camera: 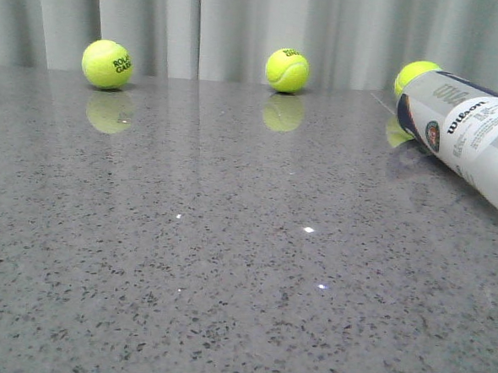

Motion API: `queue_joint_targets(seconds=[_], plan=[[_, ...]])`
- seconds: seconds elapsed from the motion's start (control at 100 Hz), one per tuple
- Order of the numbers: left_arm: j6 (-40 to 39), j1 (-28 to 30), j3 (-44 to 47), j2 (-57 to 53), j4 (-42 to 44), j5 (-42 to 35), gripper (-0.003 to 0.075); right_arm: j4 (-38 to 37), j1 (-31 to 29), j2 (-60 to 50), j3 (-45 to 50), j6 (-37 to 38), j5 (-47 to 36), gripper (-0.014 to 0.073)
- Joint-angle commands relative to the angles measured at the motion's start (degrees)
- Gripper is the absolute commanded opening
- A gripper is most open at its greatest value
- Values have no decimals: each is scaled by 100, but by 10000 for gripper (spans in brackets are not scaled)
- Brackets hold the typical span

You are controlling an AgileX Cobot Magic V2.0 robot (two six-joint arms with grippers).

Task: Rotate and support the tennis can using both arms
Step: 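Move the right gripper down toward the lying Wilson tennis can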

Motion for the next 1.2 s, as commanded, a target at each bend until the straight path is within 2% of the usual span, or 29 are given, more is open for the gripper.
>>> queue_joint_targets(seconds=[0.0,0.51,0.75,0.95,1.19], plan=[[-33,-9,254,-179,-11,-449,-19,-11,-26,-98,20,-16,-440,-60],[-33,-9,254,-179,-11,-449,-19,-16,-26,-93,-130,-16,-357,-60],[-33,-9,254,-179,-11,-449,-19,-21,-26,272,-1229,-16,701,-60],[-33,-9,254,-179,-11,-449,-19,-10,-26,1130,-2384,-16,1771,-60],[-33,-9,254,-179,-11,-449,-19,70,-26,2484,-3153,-16,1878,-53]])
